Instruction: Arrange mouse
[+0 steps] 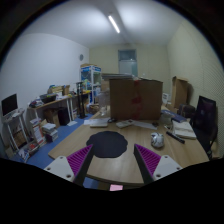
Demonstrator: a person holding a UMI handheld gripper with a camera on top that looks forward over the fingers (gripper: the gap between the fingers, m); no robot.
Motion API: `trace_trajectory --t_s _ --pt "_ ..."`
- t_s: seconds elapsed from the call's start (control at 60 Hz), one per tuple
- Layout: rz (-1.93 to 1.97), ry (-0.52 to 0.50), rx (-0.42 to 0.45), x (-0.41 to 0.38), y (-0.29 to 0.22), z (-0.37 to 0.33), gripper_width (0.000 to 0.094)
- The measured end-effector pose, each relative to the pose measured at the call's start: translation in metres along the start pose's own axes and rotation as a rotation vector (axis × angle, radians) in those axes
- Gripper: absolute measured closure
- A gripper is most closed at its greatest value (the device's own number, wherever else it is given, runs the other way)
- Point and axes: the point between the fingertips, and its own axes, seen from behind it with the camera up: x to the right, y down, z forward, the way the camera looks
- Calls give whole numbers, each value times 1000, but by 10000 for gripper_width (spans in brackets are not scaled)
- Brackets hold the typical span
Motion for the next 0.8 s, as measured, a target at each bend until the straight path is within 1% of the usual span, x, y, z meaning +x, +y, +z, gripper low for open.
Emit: trace_trajectory --t_s 0.033,0.133,0.267,0.4,0.467,0.55,0.617,0.8 --pt "5 11 -8 -7 -8 -4 105" --pt "18 47 -6 2 -18 2 103" --pt "7 82 -32 40 -6 23 107" --pt "8 145 -78 78 2 49 107" --pt "23 187 -87 120 8 76 102" --pt "50 241 -111 150 8 99 107" --pt "59 264 -123 181 11 129 104" --pt "118 308 -204 229 26 190 105"
